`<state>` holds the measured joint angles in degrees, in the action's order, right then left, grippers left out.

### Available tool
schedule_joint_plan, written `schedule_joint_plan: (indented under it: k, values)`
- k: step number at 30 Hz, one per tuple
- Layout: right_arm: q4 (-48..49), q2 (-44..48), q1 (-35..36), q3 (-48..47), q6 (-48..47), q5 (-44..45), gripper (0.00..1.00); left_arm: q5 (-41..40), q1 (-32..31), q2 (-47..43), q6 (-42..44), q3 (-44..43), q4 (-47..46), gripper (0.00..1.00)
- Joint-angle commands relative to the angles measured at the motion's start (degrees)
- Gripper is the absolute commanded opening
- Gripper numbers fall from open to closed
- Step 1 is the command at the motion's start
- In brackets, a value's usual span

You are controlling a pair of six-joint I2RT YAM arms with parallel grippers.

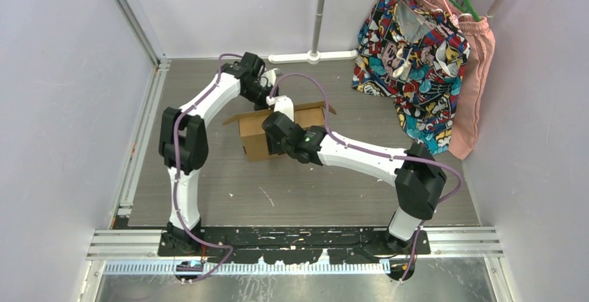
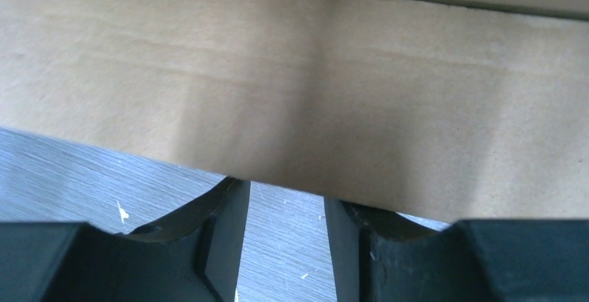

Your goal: Fold the paper box

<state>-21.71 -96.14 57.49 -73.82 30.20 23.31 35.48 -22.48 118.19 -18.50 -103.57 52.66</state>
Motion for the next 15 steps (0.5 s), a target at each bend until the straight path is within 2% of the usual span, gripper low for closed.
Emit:
schedule_joint_plan:
  k: [1, 4, 15]
  values:
    - [0.0, 0.4, -0.6, -5.7, 1.7, 1.8, 0.5, 10.8, -0.8, 3.7, 1.8, -5.1, 3.3, 0.01]
    - [-1.6, 0.9, -0.7, -6.3, 2.5, 1.6, 0.5, 13.0, -1.2, 5.0, 2.5, -6.3, 3.5, 0.0]
    - [-1.5, 0.8, -1.5, -2.8, 5.6, 2.0, 0.5, 12.4, -4.3, 4.9, 2.7, -4.9, 2.3, 0.0]
